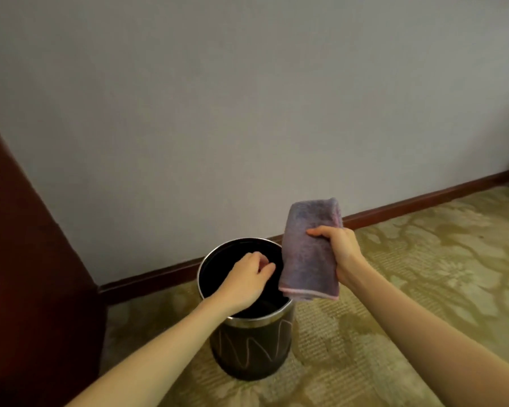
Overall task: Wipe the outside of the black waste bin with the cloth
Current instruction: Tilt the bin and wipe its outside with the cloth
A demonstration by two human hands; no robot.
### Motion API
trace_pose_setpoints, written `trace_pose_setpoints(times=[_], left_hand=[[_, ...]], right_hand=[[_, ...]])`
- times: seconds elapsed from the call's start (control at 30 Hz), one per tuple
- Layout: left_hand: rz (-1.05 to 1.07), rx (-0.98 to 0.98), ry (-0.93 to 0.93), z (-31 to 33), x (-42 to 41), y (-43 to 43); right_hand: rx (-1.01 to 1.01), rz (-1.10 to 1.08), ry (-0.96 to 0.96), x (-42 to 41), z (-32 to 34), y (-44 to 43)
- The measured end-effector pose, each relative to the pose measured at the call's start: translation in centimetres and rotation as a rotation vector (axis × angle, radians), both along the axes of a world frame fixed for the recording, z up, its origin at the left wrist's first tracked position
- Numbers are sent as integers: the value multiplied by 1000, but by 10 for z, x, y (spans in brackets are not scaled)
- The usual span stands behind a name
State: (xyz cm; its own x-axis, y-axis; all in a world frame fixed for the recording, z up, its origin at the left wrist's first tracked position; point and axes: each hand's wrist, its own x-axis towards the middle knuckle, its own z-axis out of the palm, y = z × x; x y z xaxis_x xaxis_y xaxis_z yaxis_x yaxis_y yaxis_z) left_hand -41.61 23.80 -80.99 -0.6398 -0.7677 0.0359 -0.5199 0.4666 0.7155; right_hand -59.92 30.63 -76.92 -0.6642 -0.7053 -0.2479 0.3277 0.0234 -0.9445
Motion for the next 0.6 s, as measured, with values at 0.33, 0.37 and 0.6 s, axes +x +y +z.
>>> trace_pose_setpoints(times=[0.33, 0.37, 0.6], left_hand=[[-226, -482, -439, -61, -17, 39], [-220, -507, -425, -64, -17, 38], [-217, -629, -418, -74, -8, 37]], right_hand=[[264, -204, -1, -23, -84, 53], [289, -212, -7, -22, -91, 57], [398, -193, 2, -14, -119, 73]])
